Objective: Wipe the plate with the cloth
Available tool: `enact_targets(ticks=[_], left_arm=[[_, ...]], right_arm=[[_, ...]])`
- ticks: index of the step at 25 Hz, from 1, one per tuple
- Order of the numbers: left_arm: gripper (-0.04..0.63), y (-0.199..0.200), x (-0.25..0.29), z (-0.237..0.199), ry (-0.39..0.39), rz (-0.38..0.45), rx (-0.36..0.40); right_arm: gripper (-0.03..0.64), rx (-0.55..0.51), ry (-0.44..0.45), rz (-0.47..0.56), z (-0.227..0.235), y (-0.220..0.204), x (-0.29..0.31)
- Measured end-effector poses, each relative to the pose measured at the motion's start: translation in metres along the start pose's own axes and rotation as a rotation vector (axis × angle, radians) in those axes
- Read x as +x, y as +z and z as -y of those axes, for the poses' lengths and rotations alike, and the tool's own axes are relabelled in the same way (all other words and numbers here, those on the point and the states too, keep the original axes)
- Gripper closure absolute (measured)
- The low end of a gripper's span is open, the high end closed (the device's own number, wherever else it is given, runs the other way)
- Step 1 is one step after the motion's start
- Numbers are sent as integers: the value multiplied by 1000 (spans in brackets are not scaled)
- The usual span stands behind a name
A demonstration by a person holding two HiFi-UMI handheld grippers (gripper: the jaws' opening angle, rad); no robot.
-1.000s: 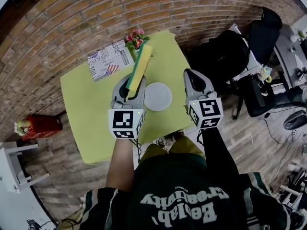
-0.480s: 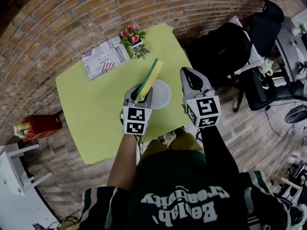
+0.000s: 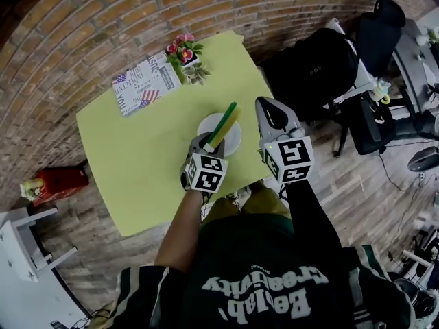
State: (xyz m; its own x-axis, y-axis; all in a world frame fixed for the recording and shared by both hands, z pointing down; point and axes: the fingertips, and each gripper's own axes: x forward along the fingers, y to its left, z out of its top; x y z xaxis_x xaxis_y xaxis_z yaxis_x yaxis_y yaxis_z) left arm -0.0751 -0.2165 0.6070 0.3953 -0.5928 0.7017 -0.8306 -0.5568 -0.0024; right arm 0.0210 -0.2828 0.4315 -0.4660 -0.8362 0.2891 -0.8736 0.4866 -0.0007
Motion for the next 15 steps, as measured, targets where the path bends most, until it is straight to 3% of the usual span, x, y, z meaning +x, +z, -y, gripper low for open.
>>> enact_targets(ticks=[9, 15], left_arm=[[463, -29, 24, 22, -34, -158, 33], [463, -38, 25, 23, -33, -182, 15]], right_arm=[[603, 1, -14, -12, 7, -5, -8], [603, -4, -13, -15, 7, -5, -10]])
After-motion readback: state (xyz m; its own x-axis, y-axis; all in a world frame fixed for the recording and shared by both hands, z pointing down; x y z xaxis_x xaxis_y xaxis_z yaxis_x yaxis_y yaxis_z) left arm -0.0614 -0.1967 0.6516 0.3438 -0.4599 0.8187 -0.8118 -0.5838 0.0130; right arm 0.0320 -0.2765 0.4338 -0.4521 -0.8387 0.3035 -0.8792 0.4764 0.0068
